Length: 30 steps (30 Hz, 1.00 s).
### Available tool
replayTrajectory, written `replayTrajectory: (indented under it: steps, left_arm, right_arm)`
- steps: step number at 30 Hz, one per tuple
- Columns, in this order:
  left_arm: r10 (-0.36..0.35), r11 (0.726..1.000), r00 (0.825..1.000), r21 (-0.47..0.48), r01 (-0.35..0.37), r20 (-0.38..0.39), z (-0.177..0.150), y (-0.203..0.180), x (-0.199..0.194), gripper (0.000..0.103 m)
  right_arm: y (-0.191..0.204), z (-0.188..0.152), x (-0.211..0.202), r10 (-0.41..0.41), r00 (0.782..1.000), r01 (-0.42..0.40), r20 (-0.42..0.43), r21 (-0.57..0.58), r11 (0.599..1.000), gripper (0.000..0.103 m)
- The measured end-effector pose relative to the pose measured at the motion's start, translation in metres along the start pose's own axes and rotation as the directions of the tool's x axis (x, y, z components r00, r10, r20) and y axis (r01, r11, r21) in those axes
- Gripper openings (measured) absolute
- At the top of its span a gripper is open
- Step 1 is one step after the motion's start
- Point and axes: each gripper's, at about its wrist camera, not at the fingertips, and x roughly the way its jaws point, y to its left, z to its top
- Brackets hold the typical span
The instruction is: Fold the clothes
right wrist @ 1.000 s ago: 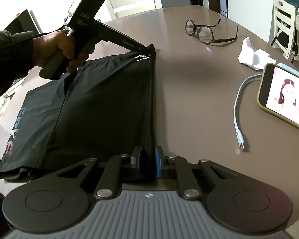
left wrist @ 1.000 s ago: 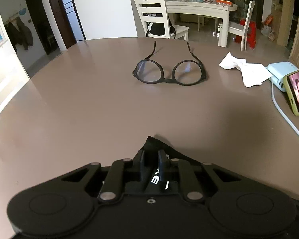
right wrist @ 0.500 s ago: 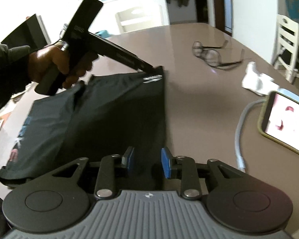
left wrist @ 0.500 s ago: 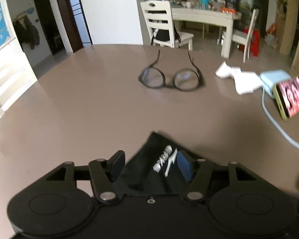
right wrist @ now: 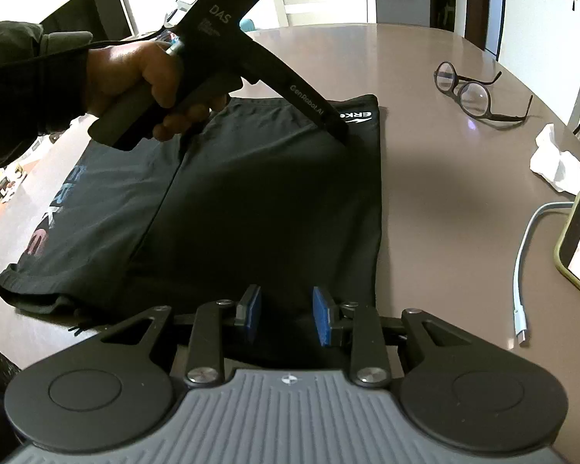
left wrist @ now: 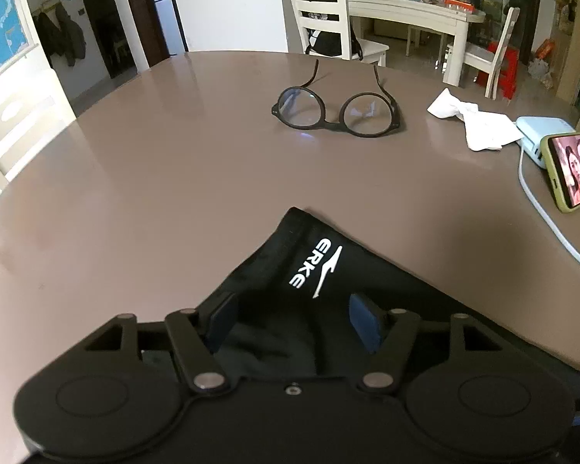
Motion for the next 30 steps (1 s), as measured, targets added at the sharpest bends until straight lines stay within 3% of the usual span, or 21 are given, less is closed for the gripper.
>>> replayTrajectory:
  steps: [9, 25, 27, 29, 30]
  left_arm:
    - [0.001, 1.0, 1.0, -0.021, -0.001, 0.008, -0.006, 0.005, -0.011, 0.069]
    - [0.008, 0.999, 1.0, -0.033, -0.007, 0.004, -0.019, 0.014, -0.02, 0.072]
    - [0.011, 0.999, 1.0, -0.045, -0.011, 0.003, -0.024, 0.018, -0.023, 0.066]
    - [0.011, 0.997, 1.0, -0.08, -0.011, -0.002, -0.029, 0.024, -0.025, 0.043]
    - [0.008, 0.996, 1.0, -0.093, -0.008, -0.005, -0.03, 0.026, -0.025, 0.04]
  right_arm:
    - [0.005, 0.005, -0.004, 0.003, 0.999, -0.002, 0.032, -0.029, 1.0, 0.042]
    - [0.007, 0.006, -0.005, -0.014, 0.999, 0.015, 0.049, -0.029, 0.999, 0.048]
    - [0.007, 0.007, -0.004, -0.012, 0.998, 0.014, 0.057, -0.036, 0.999, 0.047]
    - [0.009, 0.007, -0.002, -0.01, 0.998, 0.012, 0.06, -0.047, 0.999, 0.038]
    - [0.01, 0.007, -0.001, -0.009, 0.998, 0.012, 0.058, -0.051, 0.999, 0.031]
